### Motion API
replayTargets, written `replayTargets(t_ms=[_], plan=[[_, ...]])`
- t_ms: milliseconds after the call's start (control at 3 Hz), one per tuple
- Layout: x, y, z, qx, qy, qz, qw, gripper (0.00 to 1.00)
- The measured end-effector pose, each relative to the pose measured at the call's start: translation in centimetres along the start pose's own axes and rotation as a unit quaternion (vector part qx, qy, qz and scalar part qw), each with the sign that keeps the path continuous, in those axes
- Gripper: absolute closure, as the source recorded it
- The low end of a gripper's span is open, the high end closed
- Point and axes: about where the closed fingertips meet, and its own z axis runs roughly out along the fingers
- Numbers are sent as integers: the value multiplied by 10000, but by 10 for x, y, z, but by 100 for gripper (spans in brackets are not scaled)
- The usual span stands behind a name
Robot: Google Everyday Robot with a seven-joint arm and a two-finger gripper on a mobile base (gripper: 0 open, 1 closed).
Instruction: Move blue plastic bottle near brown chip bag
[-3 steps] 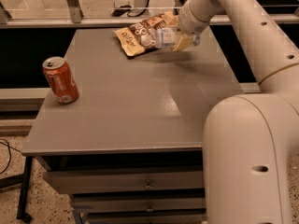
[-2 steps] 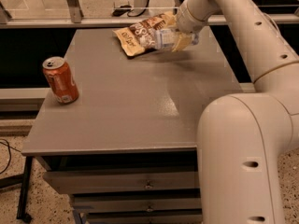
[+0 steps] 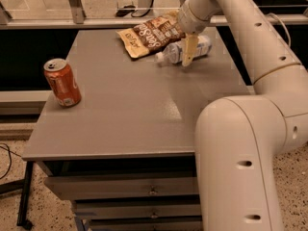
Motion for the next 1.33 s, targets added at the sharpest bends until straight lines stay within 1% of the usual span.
replayTargets(t_ms=[333,667,1000,1333], plan=[[0,0,0,5,0,2,10000,0],[1,-19,-15,530,-210,332,9978,0],[7,-48,-34,1287,-357,812,9877,0],[18,-70,-39,1873,-402,1265,9733,0]])
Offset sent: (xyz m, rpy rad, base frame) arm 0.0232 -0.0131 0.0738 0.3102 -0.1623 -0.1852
